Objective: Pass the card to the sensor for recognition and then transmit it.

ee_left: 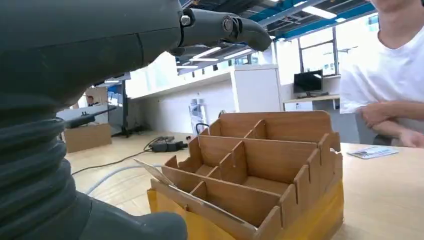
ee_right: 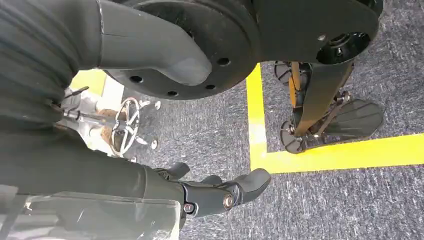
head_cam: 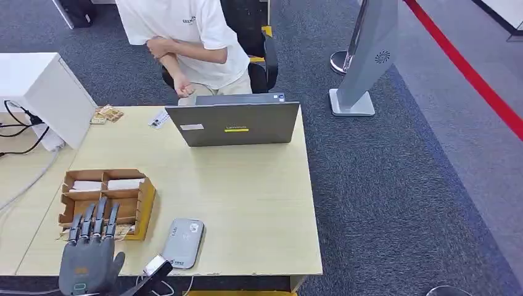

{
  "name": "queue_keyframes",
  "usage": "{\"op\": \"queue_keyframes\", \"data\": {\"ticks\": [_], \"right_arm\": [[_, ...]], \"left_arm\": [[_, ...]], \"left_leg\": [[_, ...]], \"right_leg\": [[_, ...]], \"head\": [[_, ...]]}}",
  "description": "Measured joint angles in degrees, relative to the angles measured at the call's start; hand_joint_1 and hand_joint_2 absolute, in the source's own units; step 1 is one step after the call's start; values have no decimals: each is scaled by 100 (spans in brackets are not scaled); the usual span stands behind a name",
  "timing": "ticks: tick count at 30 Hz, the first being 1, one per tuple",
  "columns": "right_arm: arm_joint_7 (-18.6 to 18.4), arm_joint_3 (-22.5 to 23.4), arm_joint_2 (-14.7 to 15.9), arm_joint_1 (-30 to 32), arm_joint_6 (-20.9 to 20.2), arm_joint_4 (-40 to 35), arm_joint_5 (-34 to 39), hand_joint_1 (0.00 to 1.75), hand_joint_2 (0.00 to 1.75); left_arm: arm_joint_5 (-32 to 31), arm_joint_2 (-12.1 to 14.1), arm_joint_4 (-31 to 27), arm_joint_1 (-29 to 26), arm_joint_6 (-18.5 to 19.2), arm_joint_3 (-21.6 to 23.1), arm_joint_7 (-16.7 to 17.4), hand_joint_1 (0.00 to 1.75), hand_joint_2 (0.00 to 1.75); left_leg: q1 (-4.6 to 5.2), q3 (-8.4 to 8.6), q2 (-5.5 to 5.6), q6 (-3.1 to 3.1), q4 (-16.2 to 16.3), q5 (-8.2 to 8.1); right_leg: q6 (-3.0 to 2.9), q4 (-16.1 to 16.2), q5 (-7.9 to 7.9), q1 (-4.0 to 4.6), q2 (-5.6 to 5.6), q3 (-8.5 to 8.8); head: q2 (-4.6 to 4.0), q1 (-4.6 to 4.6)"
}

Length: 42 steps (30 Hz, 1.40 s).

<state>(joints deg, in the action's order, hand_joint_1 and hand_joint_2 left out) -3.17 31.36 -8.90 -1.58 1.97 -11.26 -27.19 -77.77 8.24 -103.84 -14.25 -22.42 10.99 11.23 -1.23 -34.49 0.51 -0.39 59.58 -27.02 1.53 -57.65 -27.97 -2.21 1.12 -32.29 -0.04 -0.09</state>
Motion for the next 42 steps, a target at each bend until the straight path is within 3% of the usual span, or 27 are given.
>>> {"op": "queue_keyframes", "data": {"ticks": [24, 42], "right_arm": [[-17, 9, 0, -3, -7, -11, -249, 0, 175], [-33, 9, 0, -7, -83, -13, -418, 0, 175]], "left_arm": [[39, -278, 315, 88, -48, -570, -116, 0, 175], [-219, -396, 912, 561, 13, -592, -170, 0, 175]], "left_leg": [[0, 1, 2, 0, 0, 0], [0, 1, 2, 0, 1, 1]], "right_leg": [[0, 0, 0, 0, -2, 0], [0, 0, 0, 0, -3, 0]], "head": [[0, 0], [0, 0]]}}
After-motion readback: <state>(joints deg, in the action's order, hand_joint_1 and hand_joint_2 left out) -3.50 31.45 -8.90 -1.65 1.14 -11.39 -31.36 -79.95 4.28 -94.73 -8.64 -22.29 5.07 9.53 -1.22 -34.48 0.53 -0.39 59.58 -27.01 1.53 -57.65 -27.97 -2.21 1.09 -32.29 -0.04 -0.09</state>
